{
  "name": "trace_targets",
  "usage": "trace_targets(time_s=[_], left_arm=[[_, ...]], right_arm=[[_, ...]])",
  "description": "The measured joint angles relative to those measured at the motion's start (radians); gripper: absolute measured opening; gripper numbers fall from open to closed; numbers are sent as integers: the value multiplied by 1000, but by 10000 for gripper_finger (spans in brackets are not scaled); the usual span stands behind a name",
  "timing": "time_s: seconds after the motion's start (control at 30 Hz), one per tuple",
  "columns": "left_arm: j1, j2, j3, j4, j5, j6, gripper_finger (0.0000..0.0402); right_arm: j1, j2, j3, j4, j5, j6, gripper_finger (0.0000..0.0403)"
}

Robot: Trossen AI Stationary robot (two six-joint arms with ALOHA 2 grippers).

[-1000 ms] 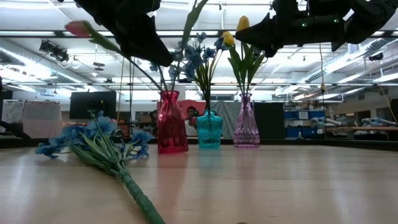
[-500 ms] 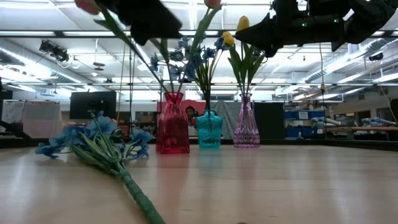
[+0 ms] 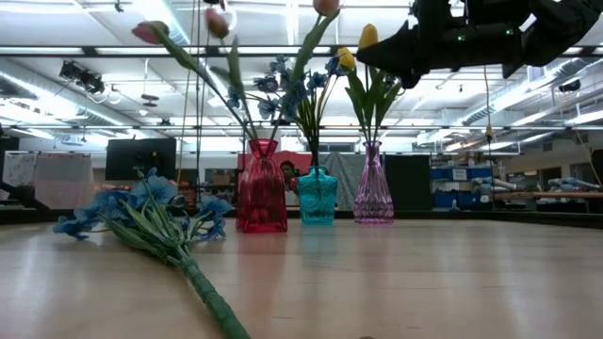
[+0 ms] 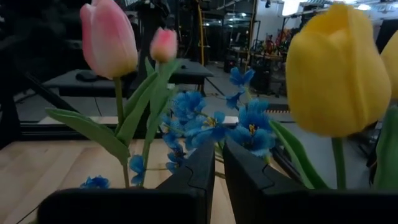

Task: Sort flowers into vase by color
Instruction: Put the blue bouquet into the blue vase

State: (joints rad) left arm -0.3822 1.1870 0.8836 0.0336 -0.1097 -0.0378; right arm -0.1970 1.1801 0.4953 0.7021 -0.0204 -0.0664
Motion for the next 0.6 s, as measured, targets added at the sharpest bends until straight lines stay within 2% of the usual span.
trace_targets(time_s=[0.13,0.3,0.47,0.6], left_arm=[[-68,-10,-1,-129,4,-86,165],[-154,-10,-2,-259,66,-224,165],[-211,-10,-2,-307,63,-323,165],[-230,0,-2,-315,67,-427,165]], right_arm=[[-3,0,0,-39,0,42,48],[2,0,0,-85,-3,145,48],[46,0,0,-214,-61,252,48],[108,0,0,-262,-76,269,48]])
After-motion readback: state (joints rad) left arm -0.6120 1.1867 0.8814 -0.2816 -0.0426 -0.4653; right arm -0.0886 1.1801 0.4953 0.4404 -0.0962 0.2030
